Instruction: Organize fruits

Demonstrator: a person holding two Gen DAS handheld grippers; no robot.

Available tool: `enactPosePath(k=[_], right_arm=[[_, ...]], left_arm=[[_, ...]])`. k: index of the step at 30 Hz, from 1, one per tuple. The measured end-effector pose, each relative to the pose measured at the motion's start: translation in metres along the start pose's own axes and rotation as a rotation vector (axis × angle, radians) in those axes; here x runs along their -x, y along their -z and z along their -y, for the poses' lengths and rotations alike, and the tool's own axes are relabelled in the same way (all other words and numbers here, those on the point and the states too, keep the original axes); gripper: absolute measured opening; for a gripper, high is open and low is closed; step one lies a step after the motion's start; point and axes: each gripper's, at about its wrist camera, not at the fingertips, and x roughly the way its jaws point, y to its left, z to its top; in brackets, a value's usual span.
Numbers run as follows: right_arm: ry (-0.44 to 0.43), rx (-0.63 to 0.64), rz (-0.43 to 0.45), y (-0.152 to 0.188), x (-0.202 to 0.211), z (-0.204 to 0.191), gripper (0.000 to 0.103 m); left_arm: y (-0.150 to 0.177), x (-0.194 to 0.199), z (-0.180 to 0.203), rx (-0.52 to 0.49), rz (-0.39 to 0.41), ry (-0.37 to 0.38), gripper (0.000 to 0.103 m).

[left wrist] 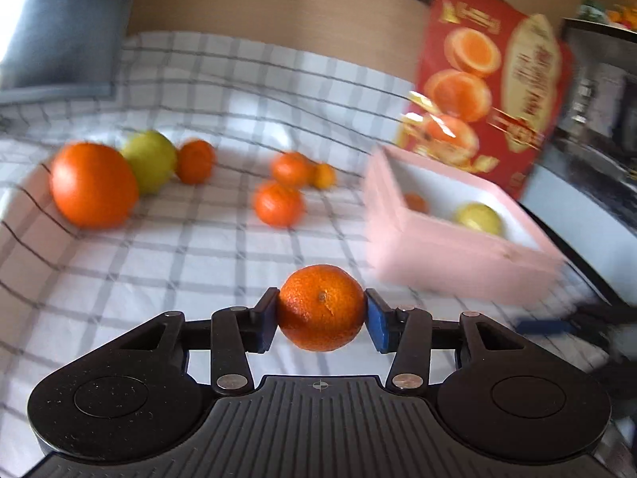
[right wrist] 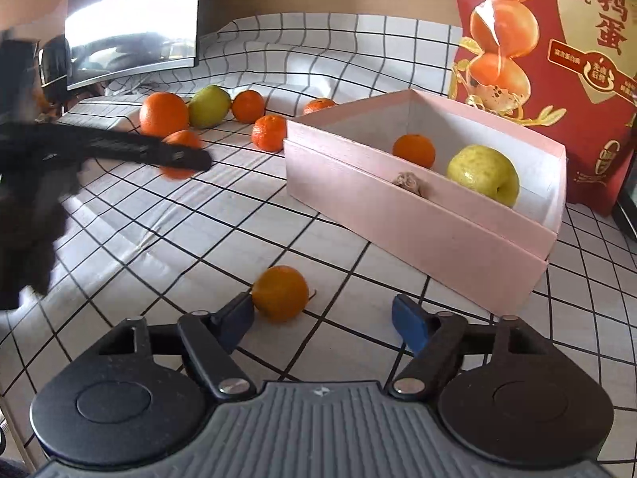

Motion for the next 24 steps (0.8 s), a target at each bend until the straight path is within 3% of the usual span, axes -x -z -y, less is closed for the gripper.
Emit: enactPosePath(k=[4, 8, 14, 20, 24], right_arm=[[0.006, -0.007, -0.016, -0.002, -0.003, 0.002, 0.088], [0.020, -0.025, -0.044, -0.003, -0.004, 0.001, 0.095], [0.030, -0.032, -0.053, -0.002, -0.003, -0.001, 0.097], [0.016, -0.027, -0.075, -0.001, 0.004, 0.002, 0.091], [0.063, -0.013, -0.059, 0.006, 0.018, 0.007, 0.091]], left_arm=[[0.017, 0.000, 0.013, -0.025, -0.038, 0.080, 0.051], [0.017, -0.001, 0.017, -0.038, -0.030, 0.081, 0.051], [0.016, -0.007, 0.014, -0.015, -0.048, 0.067, 0.050], [0.018, -0.006, 0.019, -0.039, -0.049, 0.045, 0.051], [0.018, -0.007, 0.019, -0.040, -0.049, 0.047, 0.051]])
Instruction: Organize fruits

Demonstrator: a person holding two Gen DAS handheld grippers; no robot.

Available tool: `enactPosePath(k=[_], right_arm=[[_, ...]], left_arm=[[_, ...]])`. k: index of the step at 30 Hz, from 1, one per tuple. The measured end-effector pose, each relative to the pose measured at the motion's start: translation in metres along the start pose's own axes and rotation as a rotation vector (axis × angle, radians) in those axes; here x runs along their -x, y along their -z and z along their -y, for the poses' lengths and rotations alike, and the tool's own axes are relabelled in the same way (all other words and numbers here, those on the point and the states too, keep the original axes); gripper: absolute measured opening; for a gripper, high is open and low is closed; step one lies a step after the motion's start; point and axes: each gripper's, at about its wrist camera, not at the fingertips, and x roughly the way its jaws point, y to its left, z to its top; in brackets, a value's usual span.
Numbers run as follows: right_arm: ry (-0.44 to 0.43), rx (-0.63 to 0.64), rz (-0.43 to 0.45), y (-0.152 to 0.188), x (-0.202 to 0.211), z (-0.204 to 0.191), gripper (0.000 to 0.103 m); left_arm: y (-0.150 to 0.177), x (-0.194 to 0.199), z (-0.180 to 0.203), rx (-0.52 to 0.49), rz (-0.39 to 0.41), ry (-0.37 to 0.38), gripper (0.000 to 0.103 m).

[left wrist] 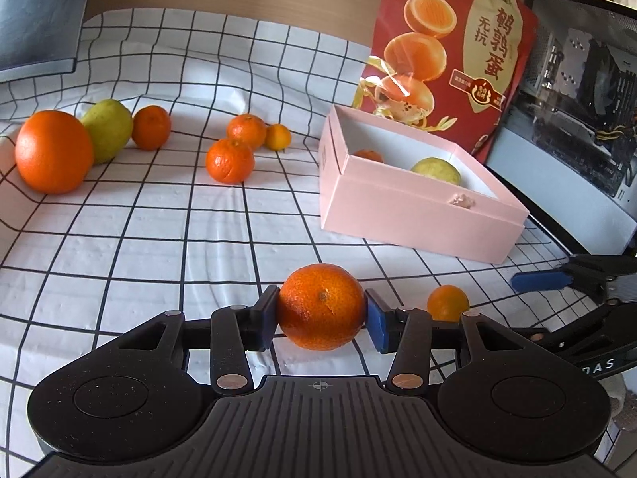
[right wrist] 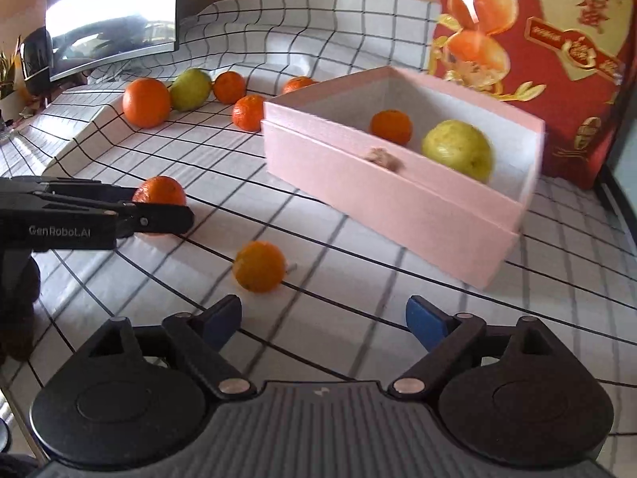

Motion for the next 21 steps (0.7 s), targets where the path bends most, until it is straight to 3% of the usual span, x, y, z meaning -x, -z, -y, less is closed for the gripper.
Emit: enactPosePath(k=[3, 5, 7, 9, 11, 14, 17, 21], right_arm=[[0.031, 0.020, 0.024, 0.002, 0.008, 0.000, 0.090], [0.008, 0.029, 0.033, 0.001, 0.010, -0.004, 0.088], [-0.022, 0.040, 0.038, -0.002, 0.006, -0.010, 0.080], [-0.051, 0.046, 0.039, -0.006, -0.001, -0.016, 0.064], [-0.072, 0.044, 0.029, -0.011, -0.011, -0.022, 0.054], [-0.094, 0.033, 0.048, -0.015, -0.017, -0.028, 0.049], [-0.097, 0.057, 0.059, -0.017, -0.017, -0.036, 0.028], [-0.089, 0.080, 0.081, -0.014, -0.007, -0.037, 0.028]], left_arm=[[0.000, 0.000, 0.000, -0.002, 0.000, -0.001, 0.051], [0.000, 0.000, 0.000, -0.009, -0.001, -0.005, 0.051], [0.000, 0.000, 0.001, -0.013, -0.001, -0.010, 0.051], [0.000, 0.000, 0.001, -0.016, -0.001, -0.015, 0.051], [0.001, 0.000, 0.001, -0.015, 0.000, -0.017, 0.051], [0.000, 0.000, 0.000, -0.012, 0.002, -0.022, 0.051], [0.000, 0.000, 0.002, -0.014, 0.003, -0.030, 0.051], [0.001, 0.000, 0.004, -0.025, 0.000, -0.040, 0.051]])
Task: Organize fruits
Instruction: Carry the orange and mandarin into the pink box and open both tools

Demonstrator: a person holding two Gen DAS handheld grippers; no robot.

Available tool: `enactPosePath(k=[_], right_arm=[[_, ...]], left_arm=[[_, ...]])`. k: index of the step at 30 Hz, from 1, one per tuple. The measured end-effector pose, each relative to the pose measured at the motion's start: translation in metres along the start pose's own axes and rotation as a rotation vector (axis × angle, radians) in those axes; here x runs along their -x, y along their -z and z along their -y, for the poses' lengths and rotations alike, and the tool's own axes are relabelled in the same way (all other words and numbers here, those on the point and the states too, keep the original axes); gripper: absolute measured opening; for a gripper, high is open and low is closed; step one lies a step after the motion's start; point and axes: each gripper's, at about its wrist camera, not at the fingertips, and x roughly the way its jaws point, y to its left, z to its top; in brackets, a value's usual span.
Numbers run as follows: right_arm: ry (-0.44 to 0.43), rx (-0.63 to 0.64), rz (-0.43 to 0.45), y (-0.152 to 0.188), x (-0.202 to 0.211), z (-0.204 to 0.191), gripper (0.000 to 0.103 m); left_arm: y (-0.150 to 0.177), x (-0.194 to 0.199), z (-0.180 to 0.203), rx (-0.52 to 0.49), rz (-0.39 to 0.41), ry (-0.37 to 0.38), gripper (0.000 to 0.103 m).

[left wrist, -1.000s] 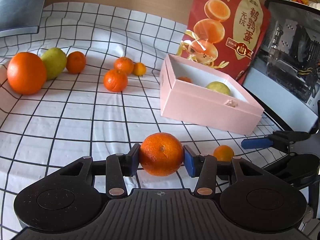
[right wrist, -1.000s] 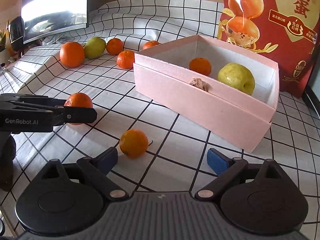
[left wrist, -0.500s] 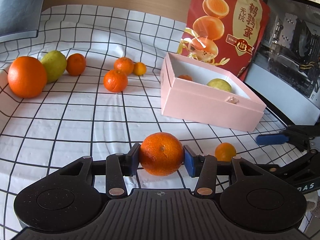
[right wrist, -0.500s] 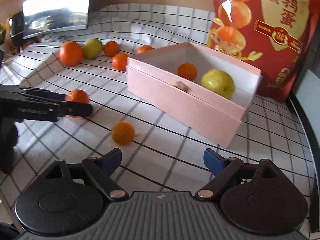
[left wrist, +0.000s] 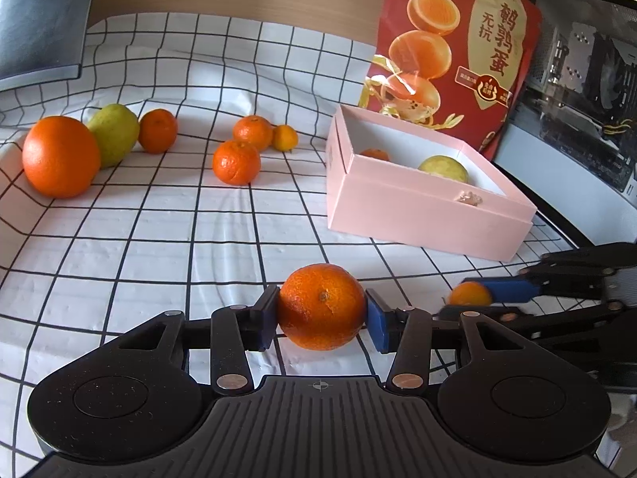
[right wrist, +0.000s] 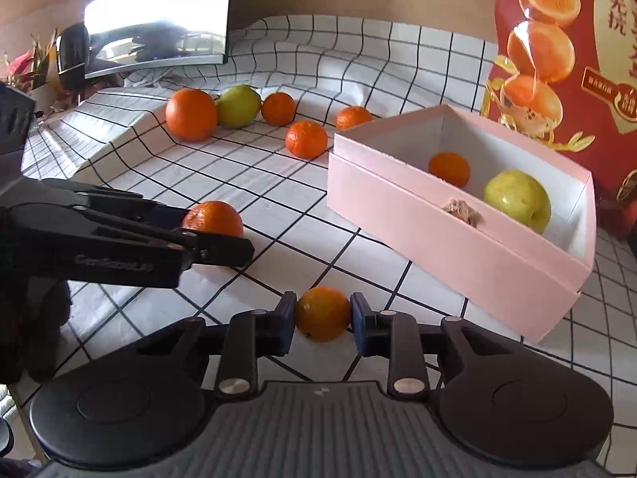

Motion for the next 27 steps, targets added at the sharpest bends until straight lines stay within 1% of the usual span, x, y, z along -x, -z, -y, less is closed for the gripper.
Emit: enactPosePath(k=[3, 6, 8, 10, 11, 12, 14, 16, 18, 19, 21, 23, 25, 27], right_arm=[[0.022, 0.001, 0.017, 0.003, 0.013, 0.006, 0.028], [0.048, -0.036, 0.012, 0.006, 0.023, 0.019, 0.028], [0.072, -0.056, 0.012, 0.008, 0.032, 0.030, 0.028], [0.104, -0.056, 0.051, 0.003, 0.047, 0.039, 0.028], [0.115, -0.054, 0.078, -0.003, 0.056, 0.044, 0.028], [0.124, -0.055, 0.108, -0.013, 0.065, 0.050, 0.028], [0.141, -0.061, 0.165, -0.038, 0.081, 0.063, 0.028], [0.161, -0.080, 0.194, -0.063, 0.087, 0.078, 0.028], [0.168, -0.109, 0.188, -0.086, 0.084, 0.094, 0.028], [0.170, -0.124, 0.182, -0.095, 0.080, 0.102, 0.028], [0.184, -0.149, 0.154, -0.107, 0.064, 0.113, 0.028], [0.203, -0.186, 0.109, -0.110, 0.044, 0.123, 0.028], [0.189, -0.237, 0.059, -0.108, 0.025, 0.131, 0.028], [0.169, -0.276, 0.017, -0.103, 0.010, 0.139, 0.028]], left_arm=[[0.000, 0.000, 0.003, -0.024, -0.004, -0.018, 0.051], [0.000, 0.001, 0.012, -0.060, -0.011, -0.059, 0.050], [-0.010, 0.007, 0.017, -0.072, 0.005, -0.022, 0.050], [-0.033, 0.013, 0.027, -0.106, 0.030, 0.017, 0.050], [-0.050, 0.016, 0.033, -0.129, 0.047, 0.039, 0.050], [-0.070, 0.018, 0.040, -0.145, 0.061, 0.070, 0.050], [-0.111, 0.016, 0.056, -0.168, 0.064, 0.120, 0.050], [-0.151, 0.005, 0.070, -0.175, 0.042, 0.173, 0.050], [-0.190, -0.014, 0.082, -0.155, -0.001, 0.217, 0.050], [-0.208, -0.028, 0.083, -0.138, -0.027, 0.228, 0.050], [-0.228, -0.052, 0.086, -0.107, -0.051, 0.220, 0.050], [-0.235, -0.077, 0.089, -0.101, -0.095, 0.188, 0.050], [-0.226, -0.101, 0.092, -0.111, -0.157, 0.158, 0.051], [-0.210, -0.124, 0.091, -0.113, -0.227, 0.141, 0.051]])
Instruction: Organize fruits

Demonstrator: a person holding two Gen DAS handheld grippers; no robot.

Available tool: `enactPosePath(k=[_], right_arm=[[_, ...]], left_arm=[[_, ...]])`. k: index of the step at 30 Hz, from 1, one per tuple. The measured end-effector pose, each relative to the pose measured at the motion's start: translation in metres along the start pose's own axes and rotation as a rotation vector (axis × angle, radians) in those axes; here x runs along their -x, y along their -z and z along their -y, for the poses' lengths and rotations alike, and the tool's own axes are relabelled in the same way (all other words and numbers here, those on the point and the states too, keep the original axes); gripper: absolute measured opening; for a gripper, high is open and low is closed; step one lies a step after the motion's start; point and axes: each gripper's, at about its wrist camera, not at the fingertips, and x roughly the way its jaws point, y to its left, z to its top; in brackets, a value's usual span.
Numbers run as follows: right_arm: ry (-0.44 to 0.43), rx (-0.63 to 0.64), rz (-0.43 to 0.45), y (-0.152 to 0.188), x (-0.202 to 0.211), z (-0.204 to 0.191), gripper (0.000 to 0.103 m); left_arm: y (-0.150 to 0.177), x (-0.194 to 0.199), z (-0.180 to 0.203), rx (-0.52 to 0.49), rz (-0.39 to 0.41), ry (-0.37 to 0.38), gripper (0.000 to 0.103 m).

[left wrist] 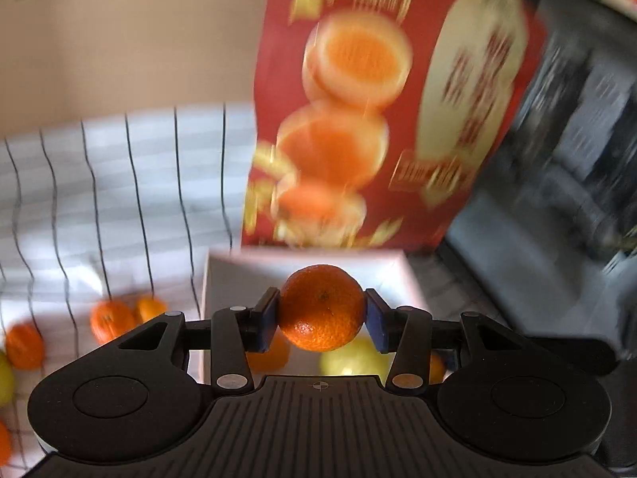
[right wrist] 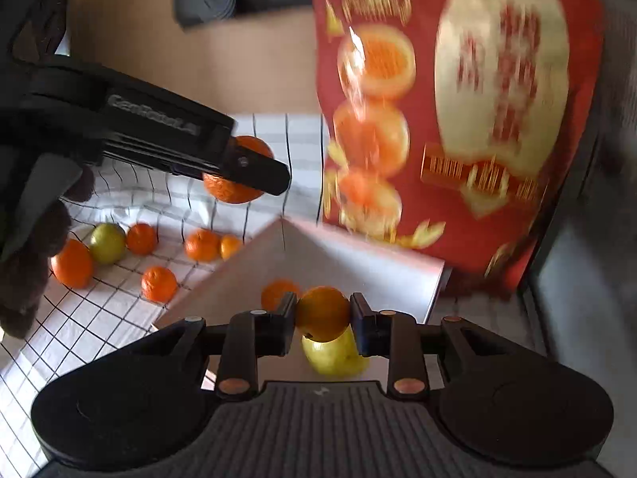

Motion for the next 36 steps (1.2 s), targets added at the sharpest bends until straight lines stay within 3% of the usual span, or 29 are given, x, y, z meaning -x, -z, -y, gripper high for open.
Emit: enactPosePath(k=[3, 5, 6, 8, 12, 15, 18, 24, 26, 29, 32, 36], right_arm=[[0.014, -0.011, -0.054, 0.006, -0.019, 0.003, 0.029], [-0.015, -0.004, -0.109, 0.009, -0.028, 0.003, 0.031], [-0.018, -0.008, -0.121, 0.010, -0.031, 0.004, 0.036], [-0.018, 0.002, -0.121, 0.012, -0.030, 0.002, 0.046], [0.012, 0.034, -0.101, 0.009, -0.027, -0.001, 0.049], [0.017, 0.039, -0.093, 0.008, -0.020, 0.000, 0.050], [0.035, 0.034, -0.095, 0.006, -0.015, 0.000, 0.051], [0.048, 0.096, -0.071, -0.014, -0.016, -0.029, 0.051], [0.025, 0.113, -0.046, -0.030, -0.015, -0.048, 0.051], [-0.045, 0.100, -0.048, -0.056, -0.024, -0.075, 0.051], [-0.083, 0.086, -0.100, -0.077, -0.057, -0.105, 0.051], [-0.058, 0.076, -0.195, -0.087, -0.118, -0.136, 0.051]], left_arm=[[0.014, -0.032, -0.010, 0.033, -0.108, 0.004, 0.050], [0.021, -0.037, -0.014, 0.026, -0.110, -0.016, 0.050], [0.022, -0.034, -0.014, 0.007, -0.099, -0.024, 0.050], [0.020, -0.026, -0.012, -0.042, -0.063, -0.037, 0.050], [0.018, 0.013, -0.018, -0.037, 0.115, -0.066, 0.051], [0.040, 0.049, -0.045, 0.029, 0.296, -0.138, 0.050], [0.078, 0.070, -0.090, 0.186, 0.390, -0.179, 0.049], [0.130, 0.081, -0.165, 0.392, 0.475, -0.310, 0.049], [0.141, 0.086, -0.178, 0.400, 0.513, -0.308, 0.049], [0.141, 0.095, -0.195, 0.385, 0.480, -0.310, 0.049], [0.147, 0.100, -0.201, 0.409, 0.502, -0.399, 0.049], [0.149, 0.102, -0.206, 0.408, 0.486, -0.371, 0.049]])
